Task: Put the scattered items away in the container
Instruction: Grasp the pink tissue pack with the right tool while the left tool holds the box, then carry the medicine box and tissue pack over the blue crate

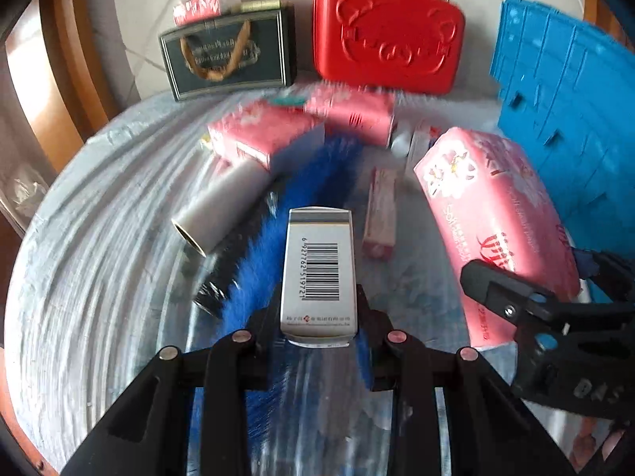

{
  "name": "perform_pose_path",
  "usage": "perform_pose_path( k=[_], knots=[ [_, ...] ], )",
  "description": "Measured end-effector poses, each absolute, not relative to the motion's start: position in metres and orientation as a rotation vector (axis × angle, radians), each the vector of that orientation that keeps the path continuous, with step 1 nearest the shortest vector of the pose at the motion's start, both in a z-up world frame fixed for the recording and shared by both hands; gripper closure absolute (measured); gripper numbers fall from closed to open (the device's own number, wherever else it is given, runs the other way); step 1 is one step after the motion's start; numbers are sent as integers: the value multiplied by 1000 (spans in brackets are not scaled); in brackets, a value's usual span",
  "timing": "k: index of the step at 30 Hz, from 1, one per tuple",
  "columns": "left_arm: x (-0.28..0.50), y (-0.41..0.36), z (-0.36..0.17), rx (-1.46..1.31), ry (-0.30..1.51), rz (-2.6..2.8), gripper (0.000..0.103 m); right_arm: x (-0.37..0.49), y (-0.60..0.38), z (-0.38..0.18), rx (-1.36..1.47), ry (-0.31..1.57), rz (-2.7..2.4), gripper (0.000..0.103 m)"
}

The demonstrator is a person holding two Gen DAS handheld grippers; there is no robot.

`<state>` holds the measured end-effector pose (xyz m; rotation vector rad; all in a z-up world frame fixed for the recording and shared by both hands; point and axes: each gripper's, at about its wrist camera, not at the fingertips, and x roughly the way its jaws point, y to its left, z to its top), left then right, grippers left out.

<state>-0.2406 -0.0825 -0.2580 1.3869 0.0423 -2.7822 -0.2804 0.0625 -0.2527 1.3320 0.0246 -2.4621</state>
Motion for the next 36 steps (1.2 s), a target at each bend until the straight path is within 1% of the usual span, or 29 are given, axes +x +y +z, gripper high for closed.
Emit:
perform_pose_path(
  k=[4, 9, 12, 17, 21, 24, 27, 31, 36],
  knots=[
    [-225, -77, -209, 1257, 25, -2855, 74, -258, 67, -201, 1204, 49, -2540, 12],
    [-206, -73, -146, 1105, 24, -2961, 74, -222, 77, -122, 1026, 46, -2665, 12],
    [-193, -61, -105, 999, 35, -3045, 74, -199, 86, -77, 922, 79, -2743, 12],
    [-177, -20, -52, 862, 30, -3158, 74, -163, 127, -21, 771, 86, -2872, 12],
    [-166, 39, -20, 795, 5, -3247, 74, -140, 191, 11, 681, 72, -2984, 12],
    [-163, 99, -1, 759, -13, -3310, 74, -135, 245, 24, 655, 81, -3049, 12],
    [-166, 170, 7, 779, -49, -3341, 74, -131, 313, 30, 661, 104, -3100, 12],
    [-178, 265, 7, 896, -80, -3369, 74, -134, 403, 23, 725, 117, -3148, 12],
    [-195, 359, -15, 1118, -164, -3333, 74, -151, 494, -3, 896, 63, -3143, 12]
  ],
)
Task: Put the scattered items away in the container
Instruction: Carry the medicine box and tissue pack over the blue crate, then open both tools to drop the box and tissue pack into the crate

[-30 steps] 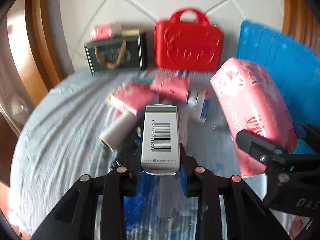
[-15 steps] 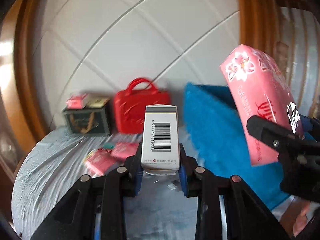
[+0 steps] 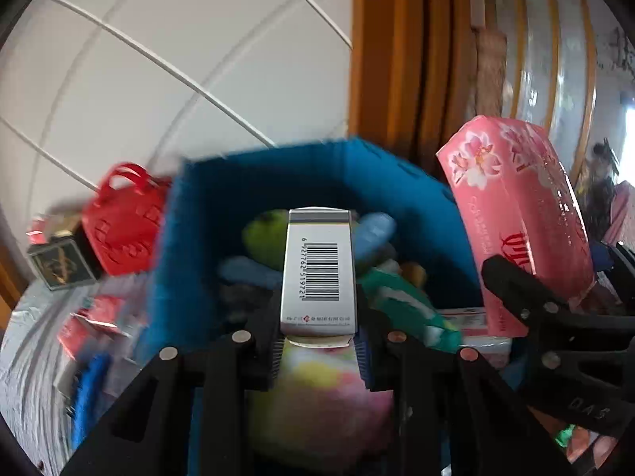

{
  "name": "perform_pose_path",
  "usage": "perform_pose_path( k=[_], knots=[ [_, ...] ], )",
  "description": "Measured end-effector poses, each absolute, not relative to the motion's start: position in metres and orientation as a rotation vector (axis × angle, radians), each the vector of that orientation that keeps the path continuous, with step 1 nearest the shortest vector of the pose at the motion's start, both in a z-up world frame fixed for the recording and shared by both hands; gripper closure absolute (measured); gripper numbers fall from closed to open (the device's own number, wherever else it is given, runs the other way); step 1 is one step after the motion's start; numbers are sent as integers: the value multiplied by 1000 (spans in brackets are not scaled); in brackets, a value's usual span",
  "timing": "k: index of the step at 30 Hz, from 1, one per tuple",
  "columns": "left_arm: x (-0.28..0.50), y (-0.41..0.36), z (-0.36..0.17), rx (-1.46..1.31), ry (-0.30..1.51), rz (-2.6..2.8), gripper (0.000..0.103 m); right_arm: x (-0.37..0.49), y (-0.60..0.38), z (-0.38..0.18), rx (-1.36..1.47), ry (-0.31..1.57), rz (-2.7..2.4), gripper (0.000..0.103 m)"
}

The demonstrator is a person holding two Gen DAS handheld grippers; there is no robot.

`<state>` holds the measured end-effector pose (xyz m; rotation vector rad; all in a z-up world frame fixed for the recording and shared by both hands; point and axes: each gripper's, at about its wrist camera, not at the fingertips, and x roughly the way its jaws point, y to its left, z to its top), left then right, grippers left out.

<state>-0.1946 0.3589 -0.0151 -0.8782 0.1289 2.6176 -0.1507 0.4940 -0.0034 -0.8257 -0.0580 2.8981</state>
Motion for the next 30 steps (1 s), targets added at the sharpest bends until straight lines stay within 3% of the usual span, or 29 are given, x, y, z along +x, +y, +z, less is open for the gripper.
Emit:
perform_pose_path(
  k=[4, 12, 16, 18, 21, 26, 30],
  knots=[
    [-200, 409, -32, -950, 220, 2591, 74, -166, 535, -20, -884, -11, 2877, 12],
    [-211, 438, -53, -1097, 210, 2537, 73, -185, 566, -48, -996, 6, 2874, 12],
    [-211, 435, -52, -1122, 210, 2559, 62, -194, 574, -57, -1032, 11, 2870, 12],
    [-209, 434, -49, -1122, 203, 2565, 48, -196, 576, -60, -1052, 12, 2865, 12],
    [-204, 433, -45, -1086, 219, 2602, 37, -197, 578, -65, -1072, 14, 2863, 11],
    [-198, 432, -48, -1079, 230, 2599, 36, -195, 579, -67, -1080, 14, 2868, 10],
    [-192, 426, -47, -1067, 209, 2598, 36, -190, 577, -61, -1051, 10, 2870, 2]
  ],
)
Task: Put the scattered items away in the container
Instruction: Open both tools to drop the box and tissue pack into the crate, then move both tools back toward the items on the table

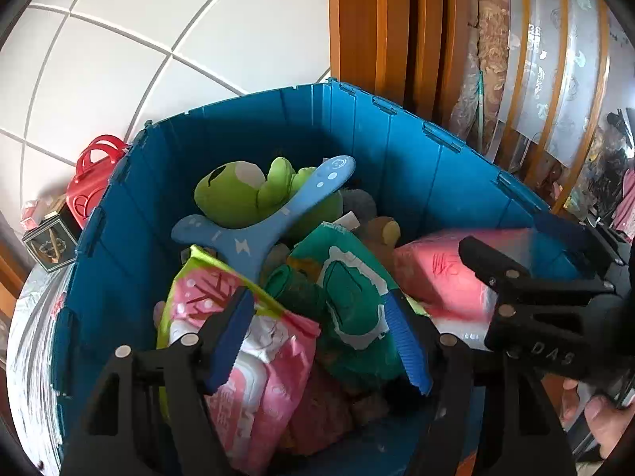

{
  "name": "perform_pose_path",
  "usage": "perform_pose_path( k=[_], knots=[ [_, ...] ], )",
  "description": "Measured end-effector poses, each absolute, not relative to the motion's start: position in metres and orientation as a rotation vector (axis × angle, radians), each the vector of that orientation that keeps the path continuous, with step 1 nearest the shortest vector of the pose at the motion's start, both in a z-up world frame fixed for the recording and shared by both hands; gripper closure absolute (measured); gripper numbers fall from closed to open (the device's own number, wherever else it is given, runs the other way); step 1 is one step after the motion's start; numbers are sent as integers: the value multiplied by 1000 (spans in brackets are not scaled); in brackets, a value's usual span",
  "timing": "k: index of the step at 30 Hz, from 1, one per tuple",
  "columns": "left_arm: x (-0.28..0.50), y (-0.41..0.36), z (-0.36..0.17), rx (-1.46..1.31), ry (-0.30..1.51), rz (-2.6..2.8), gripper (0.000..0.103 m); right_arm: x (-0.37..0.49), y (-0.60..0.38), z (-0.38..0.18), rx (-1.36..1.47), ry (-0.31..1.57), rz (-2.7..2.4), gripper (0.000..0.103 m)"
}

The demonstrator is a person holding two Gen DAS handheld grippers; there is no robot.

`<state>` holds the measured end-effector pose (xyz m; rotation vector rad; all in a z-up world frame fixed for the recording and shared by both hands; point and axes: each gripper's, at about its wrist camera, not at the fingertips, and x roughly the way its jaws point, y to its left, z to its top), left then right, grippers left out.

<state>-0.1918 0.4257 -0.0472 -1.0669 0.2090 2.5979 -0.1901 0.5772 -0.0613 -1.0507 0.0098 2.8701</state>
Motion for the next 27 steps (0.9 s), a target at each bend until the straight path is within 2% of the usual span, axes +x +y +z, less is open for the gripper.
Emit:
perform_pose_path(
  k=[14, 19, 27],
  knots=[
    [-142, 353, 1, -856, 57, 2779, 35, -139, 538, -7, -783, 38, 3025, 0],
    [-114, 295, 17, -723, -47, 2971, 35, -125, 500, 8, -647, 63, 3165, 0],
    [-102, 180, 11, -765, -219, 3114, 35, -134, 387, 16, -649, -5, 3400, 0]
  ],
)
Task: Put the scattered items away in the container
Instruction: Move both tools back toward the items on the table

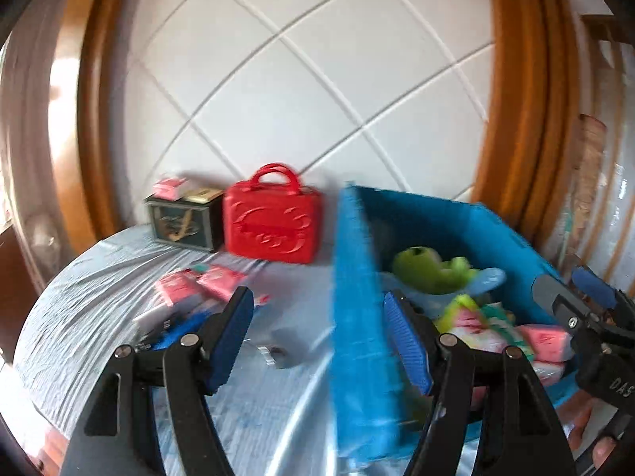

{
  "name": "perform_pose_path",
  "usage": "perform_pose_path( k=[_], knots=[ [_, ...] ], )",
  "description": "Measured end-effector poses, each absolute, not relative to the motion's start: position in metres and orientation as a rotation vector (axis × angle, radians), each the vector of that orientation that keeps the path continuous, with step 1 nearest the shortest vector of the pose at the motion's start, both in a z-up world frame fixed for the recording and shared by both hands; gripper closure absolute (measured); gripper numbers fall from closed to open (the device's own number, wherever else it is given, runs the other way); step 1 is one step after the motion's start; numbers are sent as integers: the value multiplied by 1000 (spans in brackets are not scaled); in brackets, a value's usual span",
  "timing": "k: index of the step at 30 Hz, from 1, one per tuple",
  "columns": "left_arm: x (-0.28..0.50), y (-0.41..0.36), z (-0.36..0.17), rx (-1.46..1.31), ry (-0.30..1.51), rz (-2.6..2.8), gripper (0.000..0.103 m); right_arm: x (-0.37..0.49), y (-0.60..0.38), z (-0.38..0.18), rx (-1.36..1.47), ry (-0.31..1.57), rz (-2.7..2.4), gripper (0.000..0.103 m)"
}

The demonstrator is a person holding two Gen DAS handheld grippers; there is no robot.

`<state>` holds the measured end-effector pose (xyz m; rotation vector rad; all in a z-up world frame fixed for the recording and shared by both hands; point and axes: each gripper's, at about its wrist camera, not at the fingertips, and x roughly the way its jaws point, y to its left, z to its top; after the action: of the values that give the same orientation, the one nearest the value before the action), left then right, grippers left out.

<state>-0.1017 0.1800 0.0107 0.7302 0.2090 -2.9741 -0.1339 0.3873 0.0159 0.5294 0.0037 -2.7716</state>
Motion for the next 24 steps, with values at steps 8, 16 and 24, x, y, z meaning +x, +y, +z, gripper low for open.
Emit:
perform_pose_path(
  k=[8, 16, 24],
  knots=[
    [-97, 37, -16, 734, 253, -2880, 35, -136, 257, 17, 461, 72, -2706, 0],
    [-128, -128, -61, 856, 249, -2782, 35, -163, 126, -25, 612, 11, -2661, 0],
    [-165, -200, -129, 1068, 166, -2728, 35, -212, 77, -108, 997, -70, -2632, 0]
  ],
)
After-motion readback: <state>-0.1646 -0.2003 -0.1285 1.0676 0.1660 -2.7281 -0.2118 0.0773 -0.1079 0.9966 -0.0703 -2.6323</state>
